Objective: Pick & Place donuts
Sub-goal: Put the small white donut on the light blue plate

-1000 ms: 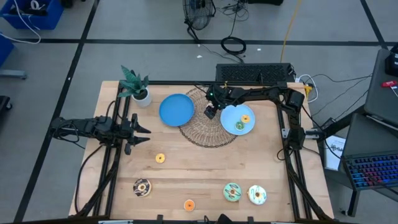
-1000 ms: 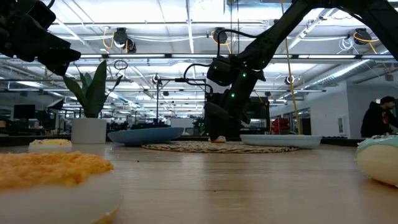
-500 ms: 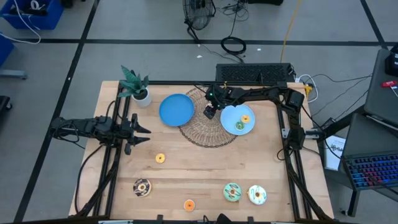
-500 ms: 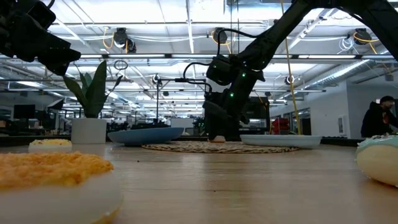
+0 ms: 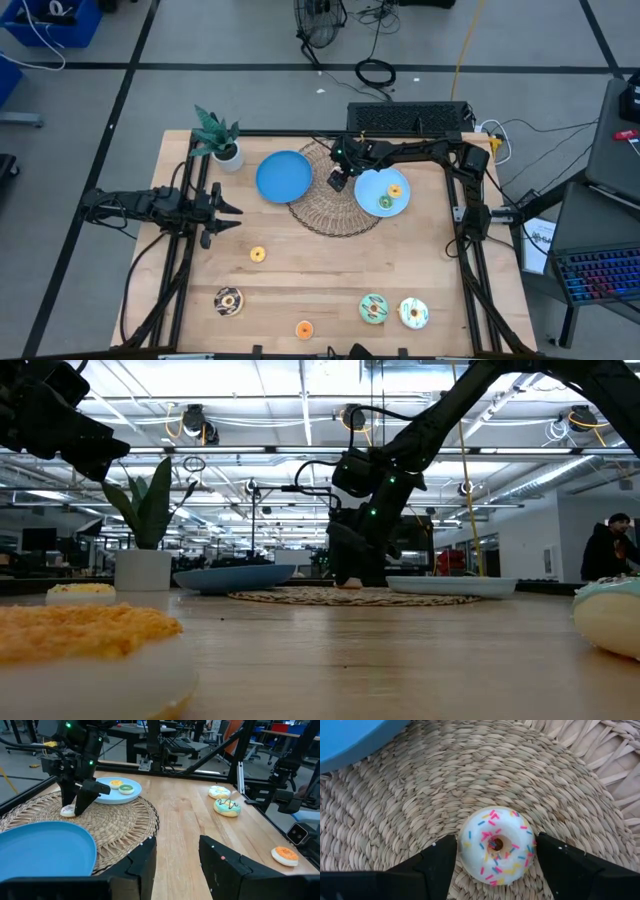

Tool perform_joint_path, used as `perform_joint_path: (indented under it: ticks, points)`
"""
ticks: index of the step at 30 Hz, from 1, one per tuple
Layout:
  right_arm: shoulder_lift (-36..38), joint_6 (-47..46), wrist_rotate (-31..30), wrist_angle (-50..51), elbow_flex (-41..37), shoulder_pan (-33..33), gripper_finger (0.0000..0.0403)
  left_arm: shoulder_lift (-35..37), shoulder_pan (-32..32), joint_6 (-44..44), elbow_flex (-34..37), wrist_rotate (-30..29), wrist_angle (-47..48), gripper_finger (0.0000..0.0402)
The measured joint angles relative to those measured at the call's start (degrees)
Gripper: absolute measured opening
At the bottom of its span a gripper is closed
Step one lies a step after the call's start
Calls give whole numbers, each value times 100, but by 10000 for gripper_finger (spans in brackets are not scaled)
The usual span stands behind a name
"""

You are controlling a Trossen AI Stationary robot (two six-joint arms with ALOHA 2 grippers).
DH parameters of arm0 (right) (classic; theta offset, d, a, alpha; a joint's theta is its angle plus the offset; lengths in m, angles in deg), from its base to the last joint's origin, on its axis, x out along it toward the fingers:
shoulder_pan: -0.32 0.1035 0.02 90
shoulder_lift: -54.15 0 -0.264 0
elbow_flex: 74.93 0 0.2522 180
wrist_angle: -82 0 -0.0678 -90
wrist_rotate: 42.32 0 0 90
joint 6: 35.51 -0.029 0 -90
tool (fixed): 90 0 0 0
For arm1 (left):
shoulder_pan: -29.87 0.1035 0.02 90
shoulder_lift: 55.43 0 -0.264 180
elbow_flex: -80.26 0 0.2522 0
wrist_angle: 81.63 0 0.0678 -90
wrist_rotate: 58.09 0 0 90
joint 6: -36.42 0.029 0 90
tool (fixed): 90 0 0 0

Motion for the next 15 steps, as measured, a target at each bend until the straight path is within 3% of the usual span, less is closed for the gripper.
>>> perform_joint_path:
  ticks: [7, 15]
  points:
    - [4, 1, -6, 4, 0, -2, 247, 0, 1, 0, -2, 1, -1, 150]
    - [7, 2, -7, 2, 0, -2, 196, 1, 0, 0, -2, 1, 0, 150]
